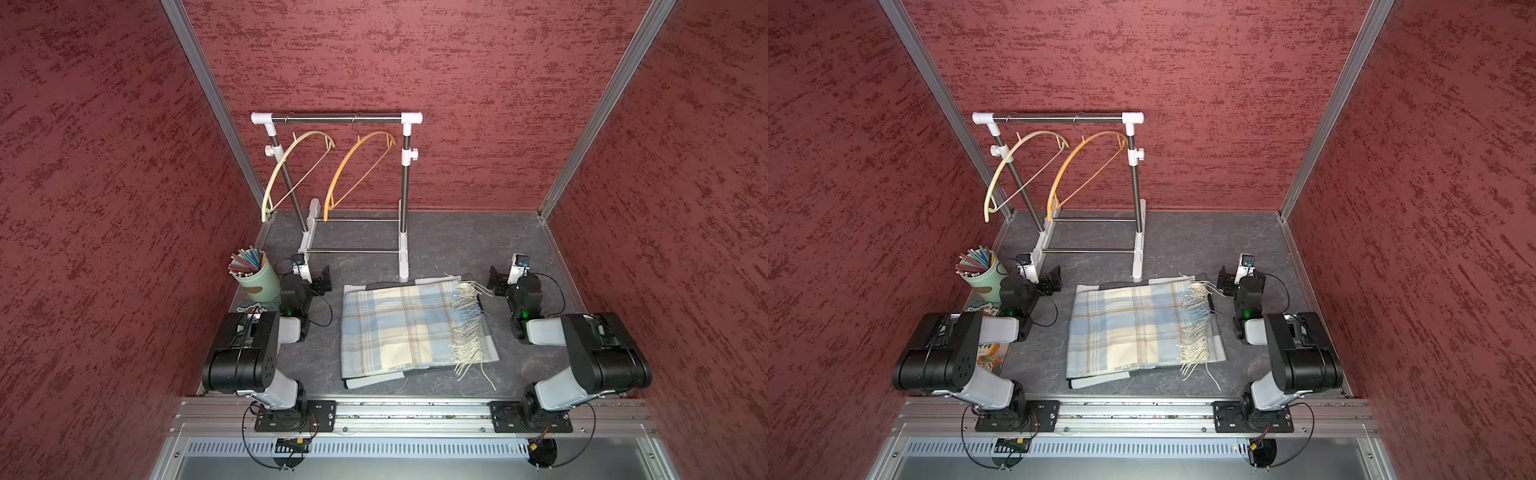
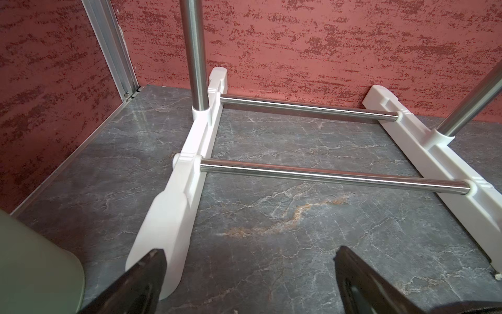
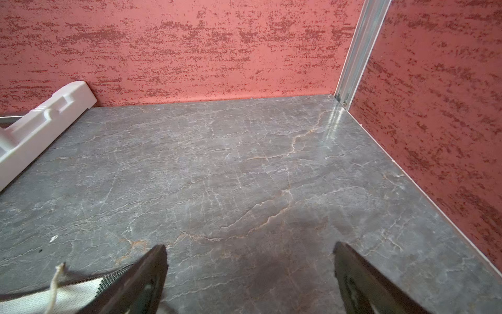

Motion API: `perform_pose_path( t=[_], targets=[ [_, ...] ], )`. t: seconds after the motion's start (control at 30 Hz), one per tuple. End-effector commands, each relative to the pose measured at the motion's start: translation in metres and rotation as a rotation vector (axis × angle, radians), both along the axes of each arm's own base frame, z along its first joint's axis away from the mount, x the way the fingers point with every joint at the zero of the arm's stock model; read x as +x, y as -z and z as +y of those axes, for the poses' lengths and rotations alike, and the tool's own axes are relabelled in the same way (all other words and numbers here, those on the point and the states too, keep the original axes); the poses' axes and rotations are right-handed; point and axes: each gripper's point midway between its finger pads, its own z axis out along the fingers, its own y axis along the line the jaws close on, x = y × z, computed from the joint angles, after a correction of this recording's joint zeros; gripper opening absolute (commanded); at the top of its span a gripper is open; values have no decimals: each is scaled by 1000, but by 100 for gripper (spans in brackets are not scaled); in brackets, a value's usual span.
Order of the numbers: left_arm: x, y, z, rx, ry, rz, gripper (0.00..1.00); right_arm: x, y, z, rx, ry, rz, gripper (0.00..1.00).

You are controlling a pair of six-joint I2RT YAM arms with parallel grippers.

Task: Hang the scarf on the hanger
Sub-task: Pick up the hanger from the clothesline.

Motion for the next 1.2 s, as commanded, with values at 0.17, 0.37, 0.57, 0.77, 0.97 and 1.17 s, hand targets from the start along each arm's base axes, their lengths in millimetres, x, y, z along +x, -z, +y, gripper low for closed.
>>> perform_pose_path(
  t=[0.17,0.37,0.57,0.77,0.97,1.17],
  targets=[
    [4,-10,-2,15,8,-32,100,4,-10,3,3,-16,-30,98],
    [4,-10,-2,16,7,-32,100,4,-10,3,3,-16,-30,98],
    [4,-10,-1,13,9,-31,100,4,-9,3,5,-18,-28,99],
    [-16,-65,-1,111,-146,-88,100,4,-14,-4,0,24,-43,98],
    [-67,-144,8,-618,-201,-27,100,-16,-88,-22,51,190,-44,98],
    [-96,-244,-23,-691,85,5,95,-24,-164,17,273,-7,-39,98]
  ],
)
